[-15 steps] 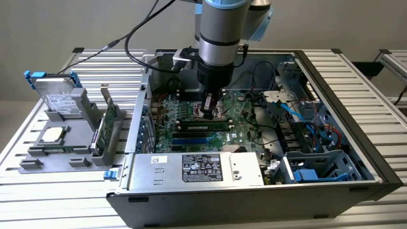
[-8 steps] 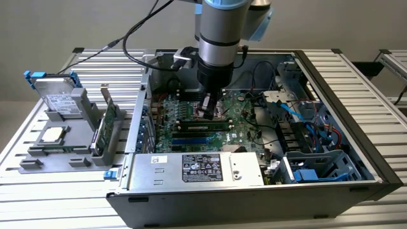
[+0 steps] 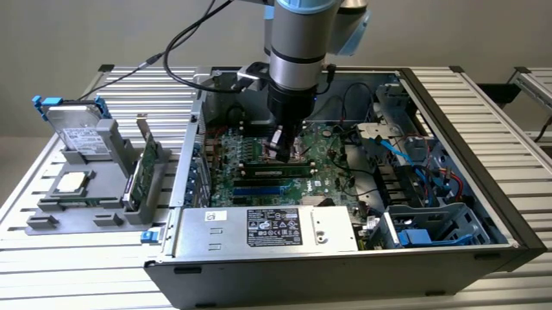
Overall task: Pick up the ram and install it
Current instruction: 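Press down the ram until it locks into place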
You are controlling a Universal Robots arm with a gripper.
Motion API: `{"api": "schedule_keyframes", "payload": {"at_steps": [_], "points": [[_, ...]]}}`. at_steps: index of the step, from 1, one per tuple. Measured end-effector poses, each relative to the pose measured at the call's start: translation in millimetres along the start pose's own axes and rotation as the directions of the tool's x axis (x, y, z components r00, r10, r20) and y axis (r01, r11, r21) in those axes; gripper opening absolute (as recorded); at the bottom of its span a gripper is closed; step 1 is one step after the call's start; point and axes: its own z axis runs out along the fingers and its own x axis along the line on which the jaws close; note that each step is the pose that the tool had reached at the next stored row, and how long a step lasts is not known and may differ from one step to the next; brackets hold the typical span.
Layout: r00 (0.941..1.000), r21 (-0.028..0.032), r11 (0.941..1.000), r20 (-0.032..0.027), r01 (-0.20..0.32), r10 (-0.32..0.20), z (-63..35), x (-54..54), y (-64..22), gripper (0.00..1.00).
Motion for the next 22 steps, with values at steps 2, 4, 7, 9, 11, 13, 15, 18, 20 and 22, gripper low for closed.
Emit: {"api": "schedule_keyframes", "payload": {"at_steps": [2,4,7,9,11,13,15,18,20,22], "points": [[0.9996,-0.0001,0.9996,0.001,-0.028,0.028,0.2,0.0,0.0,0.1],[0.9985,-0.0003,0.9985,0.0019,-0.054,0.054,0.4,0.0,0.0,0.1],[0.9954,-0.0006,0.9954,0.0034,-0.096,0.096,0.6,0.0,0.0,0.1],[0.9922,-0.0009,0.9922,0.0045,-0.125,0.125,0.7,0.0,0.0,0.1],[0.9881,-0.0012,0.9882,0.0056,-0.153,0.153,0.9,0.0,-0.1,0.1],[0.9832,-0.0016,0.9832,0.0067,-0.183,0.183,1.1,0.0,-0.1,0.1],[0.9778,-0.0019,0.9778,0.0077,-0.209,0.209,1.3,0.0,-0.1,0.1],[0.9681,-0.0022,0.9682,0.0087,-0.25,0.25,1.6,0.0,-0.1,0.1],[0.9609,-0.0024,0.961,0.0095,-0.277,0.277,1.9,0.0,-0.1,0.1],[0.9532,-0.0025,0.9532,0.0101,-0.302,0.302,2.3,0.0,-0.1,0.1]]}}
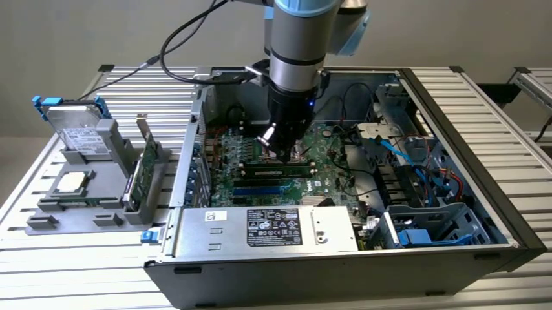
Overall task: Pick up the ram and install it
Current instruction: 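Press down the ram until it locks into place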
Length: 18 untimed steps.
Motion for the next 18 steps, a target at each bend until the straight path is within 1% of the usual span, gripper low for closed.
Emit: {"api": "schedule_keyframes", "payload": {"at_steps": [5,10,14,18], "points": [[0.9979,0.0019,0.9979,0.0004,-0.065,0.065,1.0,0.0,0.0,0.1],[0.9919,0.0041,0.9919,0.0005,-0.127,0.127,2.0,0.0,-0.1,0.1],[0.9834,0.0038,0.9834,0.0022,-0.182,0.182,2.6,0.0,-0.1,0.1],[0.9708,0.0028,0.9708,0.0044,-0.24,0.24,3.0,-0.1,-0.1,0.1]]}}
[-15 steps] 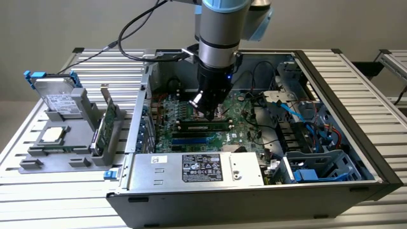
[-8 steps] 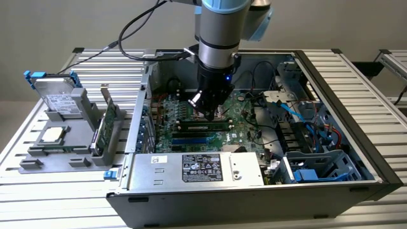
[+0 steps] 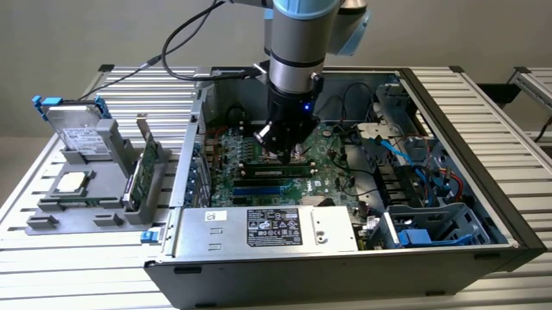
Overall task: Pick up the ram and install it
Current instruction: 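Press down the ram until it locks into place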
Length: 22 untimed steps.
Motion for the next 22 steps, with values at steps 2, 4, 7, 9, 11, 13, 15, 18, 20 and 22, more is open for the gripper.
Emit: {"api": "schedule_keyframes", "payload": {"at_steps": [2,4,7,9,11,13,15,18,20,22], "points": [[0.9995,-0.0003,0.9995,0.0009,-0.03,0.03,0.1,0.0,0.0,0.1],[0.9983,-0.0007,0.9983,0.0018,-0.059,0.059,0.2,0.0,0.0,0.1],[0.9947,-0.0013,0.9947,0.0031,-0.102,0.102,0.3,0.0,0.0,0.1],[0.9914,-0.0017,0.9914,0.004,-0.13,0.13,0.4,0.0,0.0,0.1],[0.9875,-0.0022,0.9875,0.0048,-0.158,0.158,0.5,0.0,0.0,0.1],[0.9826,-0.0027,0.9826,0.0057,-0.186,0.186,0.5,0.0,0.0,0.1],[0.977,-0.0032,0.9771,0.0065,-0.213,0.213,0.6,0.0,0.0,0.1],[0.9675,-0.004,0.9676,0.0076,-0.253,0.253,0.5,0.0,0.0,0.1],[0.9604,-0.0045,0.9604,0.0083,-0.279,0.279,0.6,0.0,0.0,0.1],[0.9531,-0.005,0.9531,0.009,-0.303,0.303,0.5,0.0,0.0,0.1]]}}
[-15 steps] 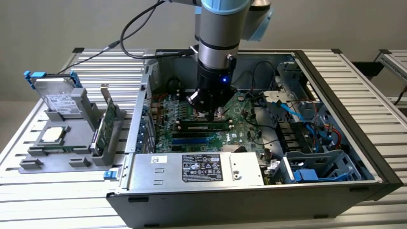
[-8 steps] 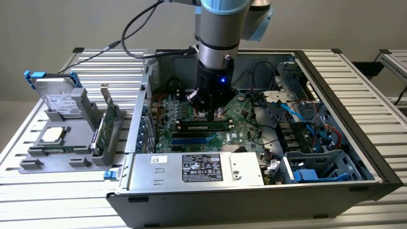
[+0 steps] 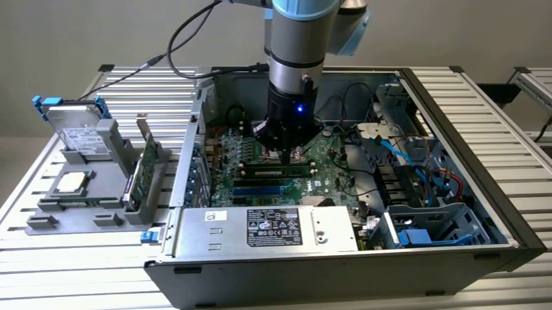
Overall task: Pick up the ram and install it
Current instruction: 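Press down the ram until it locks into place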
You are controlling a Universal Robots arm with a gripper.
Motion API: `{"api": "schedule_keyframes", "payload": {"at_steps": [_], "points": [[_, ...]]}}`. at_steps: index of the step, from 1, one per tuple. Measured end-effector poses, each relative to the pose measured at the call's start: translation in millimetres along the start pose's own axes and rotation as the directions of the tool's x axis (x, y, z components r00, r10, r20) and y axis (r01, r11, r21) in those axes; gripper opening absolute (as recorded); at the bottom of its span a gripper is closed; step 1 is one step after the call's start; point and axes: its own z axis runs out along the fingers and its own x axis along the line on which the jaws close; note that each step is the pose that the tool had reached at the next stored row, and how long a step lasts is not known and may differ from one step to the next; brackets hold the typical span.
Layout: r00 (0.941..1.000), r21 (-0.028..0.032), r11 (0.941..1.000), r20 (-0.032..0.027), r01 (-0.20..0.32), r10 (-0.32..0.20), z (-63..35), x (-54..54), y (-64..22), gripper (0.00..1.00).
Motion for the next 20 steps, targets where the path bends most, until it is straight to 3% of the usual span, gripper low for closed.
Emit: {"api": "schedule_keyframes", "payload": {"at_steps": [7,14,20], "points": [[0.9958,-0.0013,0.9958,0.0029,-0.092,0.092,0.0,0.0,0.0,0.1],[0.9821,-0.0028,0.9821,0.0057,-0.188,0.188,0.0,0.0,0.0,0.1],[0.9807,-0.003,0.9807,0.006,-0.196,0.196,-0.3,0.0,0.0,0.1]]}}
